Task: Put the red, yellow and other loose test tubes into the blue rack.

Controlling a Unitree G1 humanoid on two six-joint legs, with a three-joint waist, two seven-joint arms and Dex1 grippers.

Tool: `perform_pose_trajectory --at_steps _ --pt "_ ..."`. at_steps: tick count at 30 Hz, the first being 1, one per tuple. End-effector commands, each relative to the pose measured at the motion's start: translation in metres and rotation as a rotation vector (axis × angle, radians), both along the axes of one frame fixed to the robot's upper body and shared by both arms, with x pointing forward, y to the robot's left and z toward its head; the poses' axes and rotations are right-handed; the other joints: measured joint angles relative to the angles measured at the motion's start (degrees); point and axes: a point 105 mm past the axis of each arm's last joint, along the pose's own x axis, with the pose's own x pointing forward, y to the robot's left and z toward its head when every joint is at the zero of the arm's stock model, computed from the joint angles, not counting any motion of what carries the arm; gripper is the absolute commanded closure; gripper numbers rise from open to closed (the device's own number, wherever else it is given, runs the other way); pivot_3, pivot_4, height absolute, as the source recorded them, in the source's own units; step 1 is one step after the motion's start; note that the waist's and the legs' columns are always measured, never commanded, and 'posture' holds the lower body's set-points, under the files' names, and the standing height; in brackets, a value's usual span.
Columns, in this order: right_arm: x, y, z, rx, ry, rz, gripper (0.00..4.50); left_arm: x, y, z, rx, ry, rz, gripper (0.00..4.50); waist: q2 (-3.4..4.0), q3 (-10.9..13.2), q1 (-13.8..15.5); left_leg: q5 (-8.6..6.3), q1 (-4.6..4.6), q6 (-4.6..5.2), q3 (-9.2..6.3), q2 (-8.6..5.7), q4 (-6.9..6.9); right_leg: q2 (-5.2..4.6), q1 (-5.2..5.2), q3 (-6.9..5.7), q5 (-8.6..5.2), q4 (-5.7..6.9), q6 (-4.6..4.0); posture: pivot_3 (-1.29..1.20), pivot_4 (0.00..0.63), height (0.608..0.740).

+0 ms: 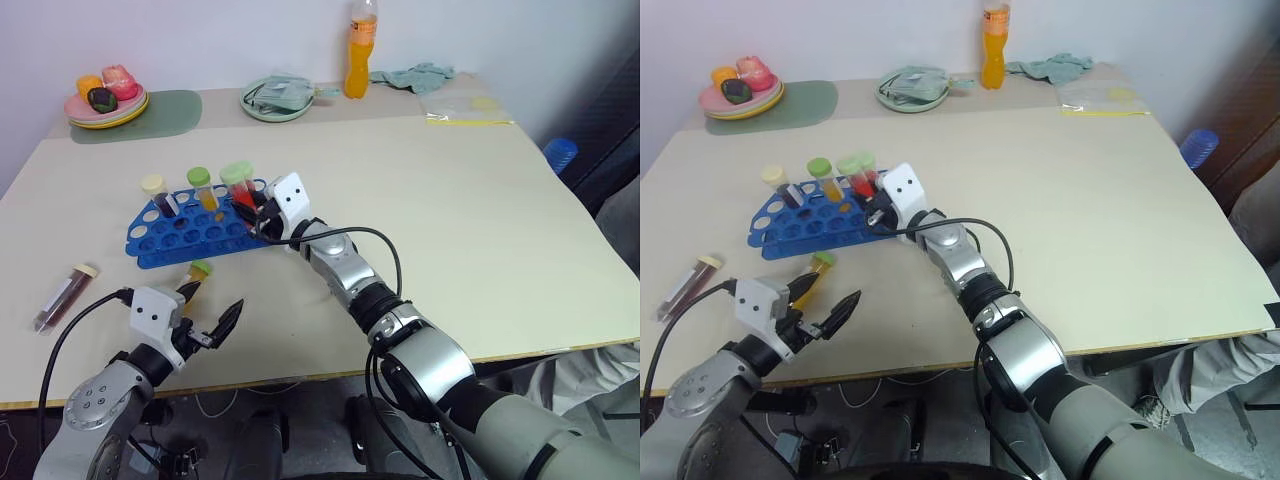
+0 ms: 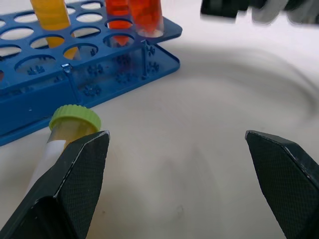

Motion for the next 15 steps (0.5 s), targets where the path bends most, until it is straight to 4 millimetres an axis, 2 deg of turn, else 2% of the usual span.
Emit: perform_pose_trajectory --at_steps 1,5,10,12,13,15 --pt "-0.033 0.060 0.030 0.093 -0.032 0.104 3.74 0.002 0.001 0.013 0.002 -0.047 0.008 0.00 -0.01 -0.01 0.12 0.00 0.00 0.00 -0.01 0.00 0.01 0.00 0.02 0.00 0.00 0.00 0.00 0.00 0.150 0.740" --pt "-0.036 0.061 0.024 0.081 -0.025 0.142 3.74 0.002 -0.006 0.018 0.002 -0.057 0.006 0.00 -0.01 -0.01 0.19 0.00 0.01 0.00 -0.01 0.00 0.03 0.00 0.03 -0.01 0.00 0.01 0.00 0.00 0.150 0.740" --pt "-0.039 0.056 0.022 0.088 -0.009 0.208 1.23 0.002 -0.008 0.023 0.002 -0.059 0.013 0.00 0.01 0.00 -0.18 0.00 0.02 0.00 -0.01 0.00 0.01 0.02 0.03 0.00 0.00 0.02 0.00 0.00 0.150 0.740" --pt "-0.041 0.050 0.034 0.115 -0.073 0.210 0.25 0.002 -0.005 0.024 -0.004 -0.062 0.027 0.00 0.02 0.01 -0.25 0.00 0.02 0.00 -0.03 0.01 -0.01 0.04 0.02 0.00 0.00 0.02 0.00 0.00 0.150 0.740" --pt "-0.041 0.046 0.040 0.126 -0.108 0.205 0.08 0.002 -0.003 0.026 -0.011 -0.066 0.039 0.00 0.04 0.03 -0.27 0.00 0.02 0.00 -0.02 0.01 -0.01 0.04 -0.01 0.00 0.00 0.02 0.00 0.00 0.150 0.740" --pt "-0.041 0.036 0.049 0.133 -0.155 0.193 0.08 0.001 0.006 0.029 -0.026 -0.072 0.072 0.00 0.03 0.02 -0.24 0.00 -0.01 0.00 -0.03 0.02 -0.02 0.04 -0.04 0.00 0.00 0.02 0.00 0.00 0.150 0.740"
